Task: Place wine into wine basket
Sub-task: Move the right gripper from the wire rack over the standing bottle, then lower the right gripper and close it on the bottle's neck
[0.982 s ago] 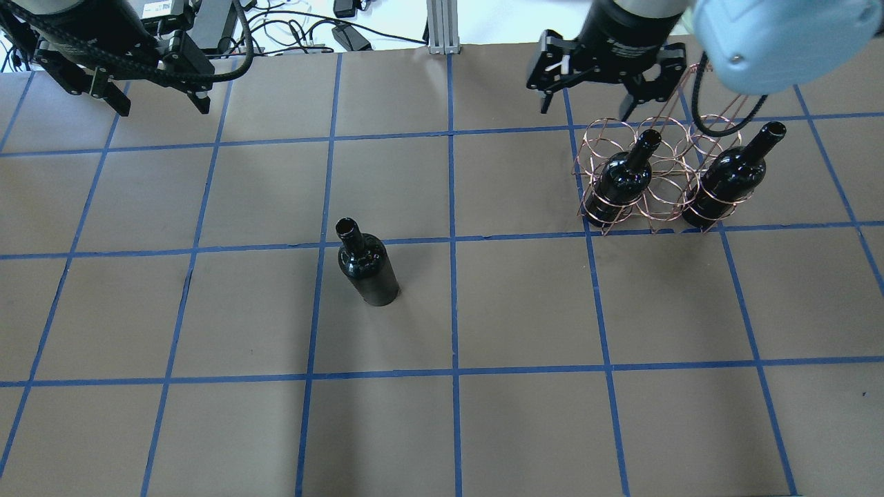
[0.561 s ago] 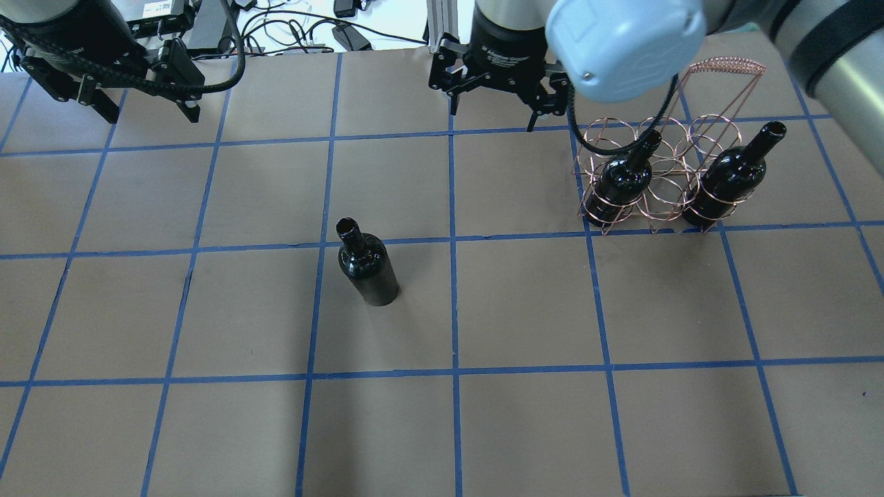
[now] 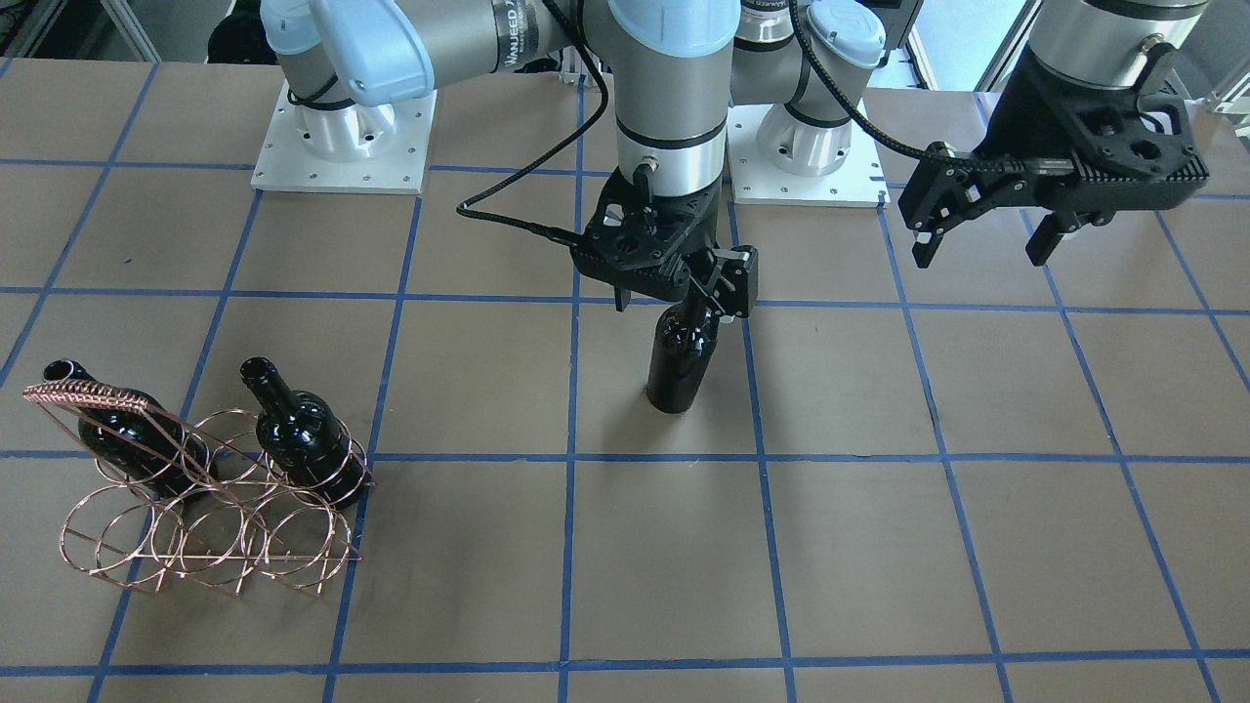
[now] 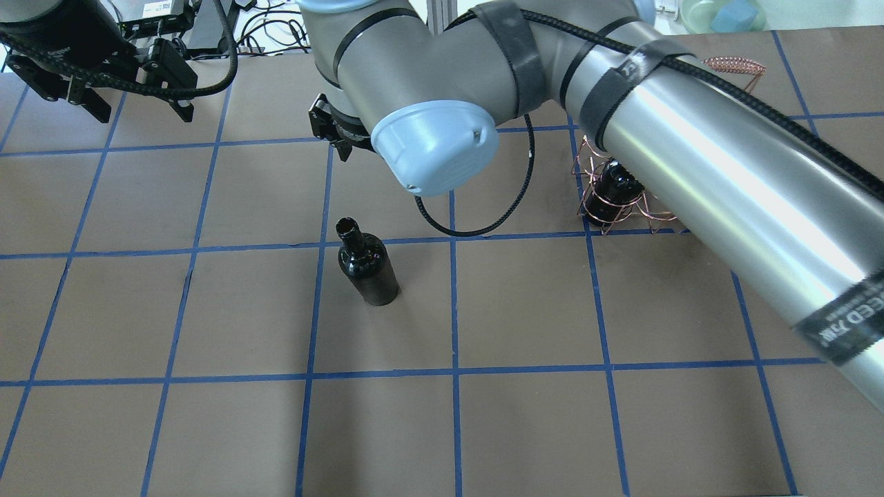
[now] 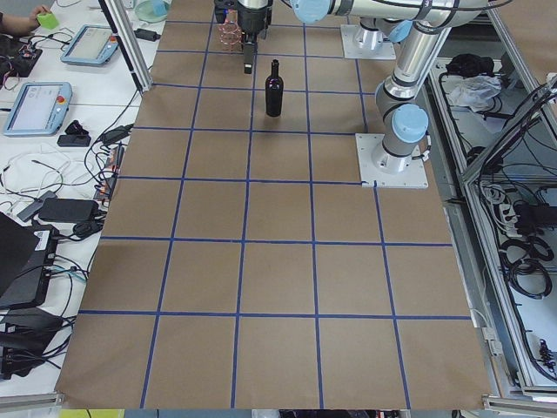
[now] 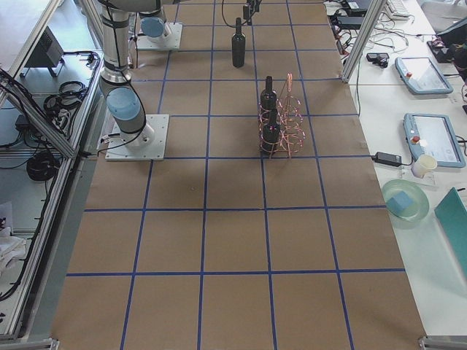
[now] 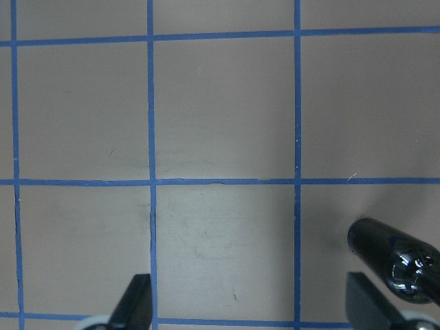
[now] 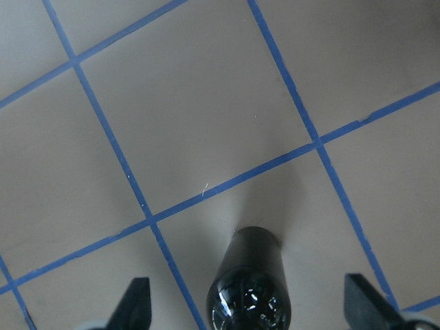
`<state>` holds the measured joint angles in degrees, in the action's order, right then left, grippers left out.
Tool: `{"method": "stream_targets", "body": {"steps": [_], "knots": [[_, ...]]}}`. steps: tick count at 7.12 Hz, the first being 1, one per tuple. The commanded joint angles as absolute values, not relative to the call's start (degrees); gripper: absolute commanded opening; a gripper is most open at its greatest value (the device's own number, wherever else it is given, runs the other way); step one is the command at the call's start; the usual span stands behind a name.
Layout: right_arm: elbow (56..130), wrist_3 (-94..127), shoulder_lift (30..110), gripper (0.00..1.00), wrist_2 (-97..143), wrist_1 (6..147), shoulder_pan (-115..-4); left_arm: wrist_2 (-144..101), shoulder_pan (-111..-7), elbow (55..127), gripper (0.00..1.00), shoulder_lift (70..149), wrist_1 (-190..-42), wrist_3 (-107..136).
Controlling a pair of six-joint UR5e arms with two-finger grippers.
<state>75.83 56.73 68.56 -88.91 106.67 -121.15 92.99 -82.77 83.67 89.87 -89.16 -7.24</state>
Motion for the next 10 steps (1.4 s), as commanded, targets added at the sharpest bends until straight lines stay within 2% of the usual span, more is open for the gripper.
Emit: {"method": "stream_targets", "body": {"steps": [1,3,6,8,9,10], "knots": [[76.20,57.67,66.71,1.00,-89.03,106.88,-123.83,92.37,-82.71,83.67,1.00,89.82,-89.21,-7.21],[76.38,57.75,66.62,0.98,-89.03,105.22,-124.01,92.29,-82.71,83.67,1.00,89.82,-89.21,-7.21],[76.99,58.18,66.53,0.86,-88.86,102.22,-125.07,92.29,-82.71,83.67,1.00,89.74,-89.21,-7.21],[76.99,58.45,66.62,0.85,-88.94,102.57,-125.07,92.46,-82.71,83.67,1.00,88.95,-90.70,-7.21],[76.99,58.45,66.53,0.79,-88.77,102.66,-125.07,92.37,-82.71,83.67,1.00,88.95,-90.79,-7.21],[76.99,58.53,66.45,0.65,-88.25,102.57,-125.07,92.20,-82.71,83.67,1.00,88.95,-90.79,-7.21]]}}
